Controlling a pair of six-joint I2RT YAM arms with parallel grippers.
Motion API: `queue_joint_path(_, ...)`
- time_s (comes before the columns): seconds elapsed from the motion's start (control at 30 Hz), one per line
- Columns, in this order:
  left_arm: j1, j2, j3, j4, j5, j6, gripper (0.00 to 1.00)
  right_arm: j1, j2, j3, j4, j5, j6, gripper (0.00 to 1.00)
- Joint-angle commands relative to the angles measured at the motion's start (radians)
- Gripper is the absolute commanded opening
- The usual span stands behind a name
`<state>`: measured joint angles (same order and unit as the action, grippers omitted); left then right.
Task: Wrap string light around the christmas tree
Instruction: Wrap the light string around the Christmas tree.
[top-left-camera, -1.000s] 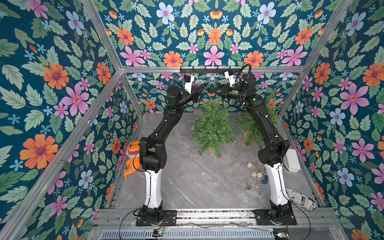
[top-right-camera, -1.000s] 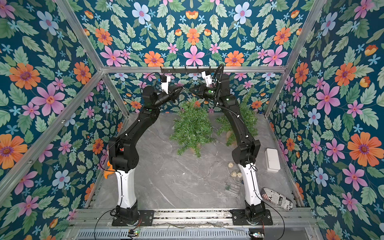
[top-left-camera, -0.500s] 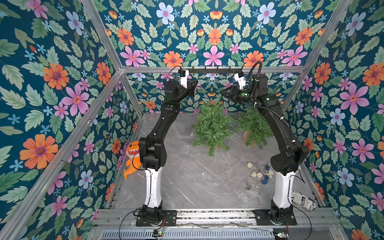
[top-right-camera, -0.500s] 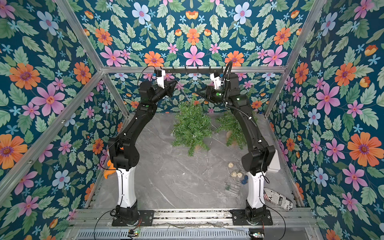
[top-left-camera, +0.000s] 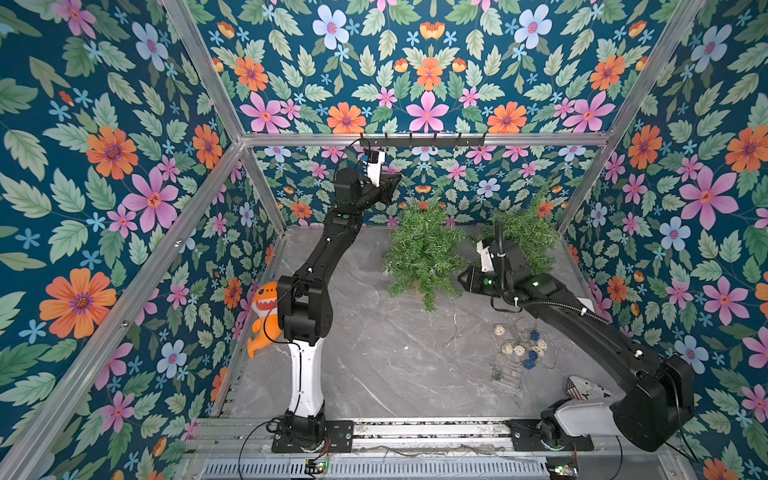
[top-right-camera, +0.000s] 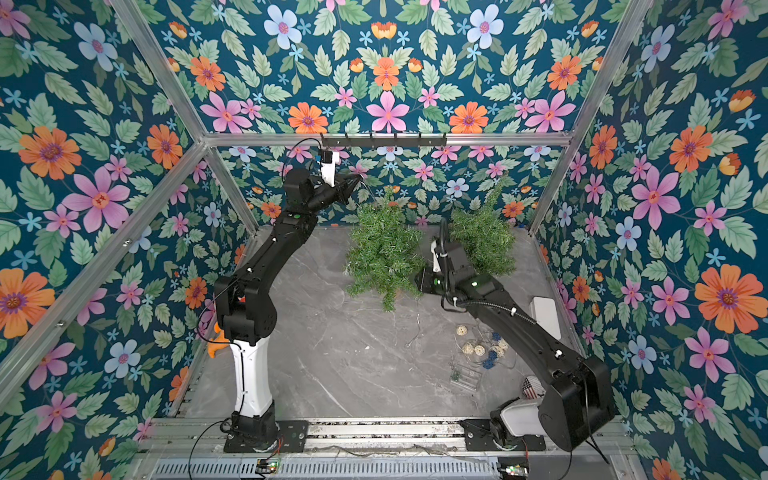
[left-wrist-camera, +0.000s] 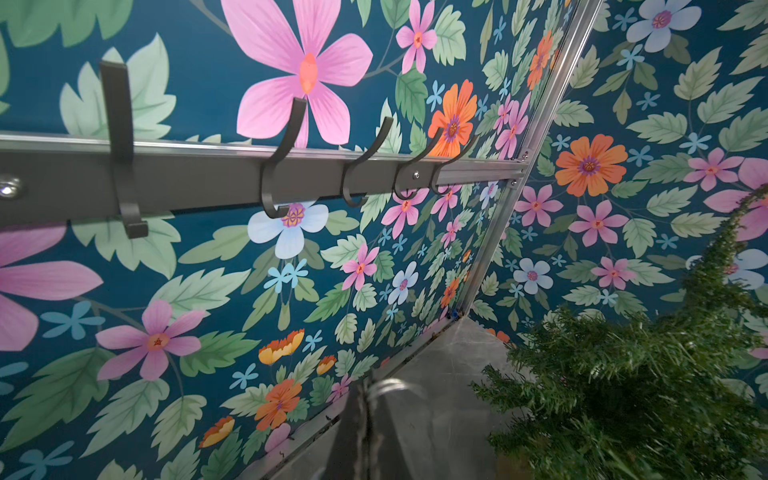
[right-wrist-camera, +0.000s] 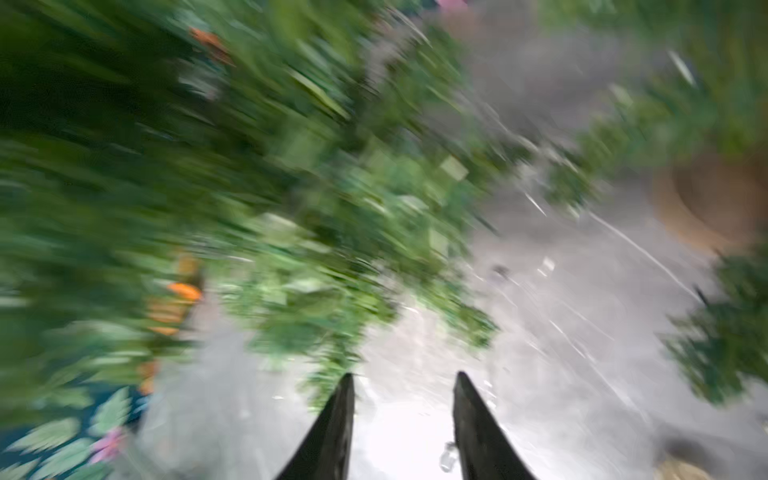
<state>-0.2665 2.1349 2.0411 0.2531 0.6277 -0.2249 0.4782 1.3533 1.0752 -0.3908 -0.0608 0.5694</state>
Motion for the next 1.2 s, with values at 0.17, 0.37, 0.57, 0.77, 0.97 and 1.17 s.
queue_joint_path(0.17,0.0,-0.012,-0.021,-0.003,0.01,-0.004,0.0,0.0,0.122,-0.102,0.254,0.138,0.127,0.54)
queue_joint_path(0.37,-0.002,-0.016,-0.024,-0.007,0.012,-0.008,0.0,-0.025,0.286,-0.04,0.293,0.231,0.199,0.62)
queue_joint_path(0.57,0.0,-0.024,-0.025,-0.029,0.012,0.012,0.0,-0.032,0.443,0.02,0.289,0.275,0.169,0.62)
queue_joint_path(0.77,0.0,-0.021,-0.018,-0.031,0.014,0.01,0.0,-0.062,0.533,0.034,0.316,0.297,0.114,0.53)
queue_joint_path(0.97,0.001,-0.033,-0.02,-0.038,0.01,0.014,0.0,-0.062,0.403,-0.042,0.325,0.263,-0.006,0.1)
queue_joint_path(1.17,0.002,-0.066,-0.024,-0.085,-0.018,0.058,0.0,-0.039,0.17,-0.107,0.259,0.173,-0.093,0.0)
